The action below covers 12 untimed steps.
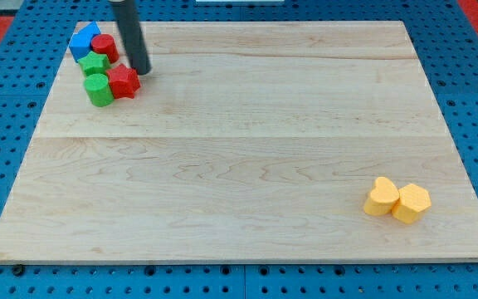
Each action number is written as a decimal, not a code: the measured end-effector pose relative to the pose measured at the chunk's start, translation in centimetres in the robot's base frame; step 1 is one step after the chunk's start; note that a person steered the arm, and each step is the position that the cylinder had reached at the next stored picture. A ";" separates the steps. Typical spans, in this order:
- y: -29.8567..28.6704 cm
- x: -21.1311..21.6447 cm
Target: Separate the blue blocks from each other
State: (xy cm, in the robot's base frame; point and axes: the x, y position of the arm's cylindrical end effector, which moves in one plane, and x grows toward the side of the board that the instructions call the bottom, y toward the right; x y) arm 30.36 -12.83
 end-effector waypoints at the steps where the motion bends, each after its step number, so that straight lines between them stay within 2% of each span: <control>1: 1.6 -6.5; 2: 0.8 -11.2; 6: -1.6 -11.2; 7: -5.5 -11.1; 10: -12.1 -11.2; 12: -12.1 -8.8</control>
State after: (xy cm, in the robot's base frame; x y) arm 21.56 -24.95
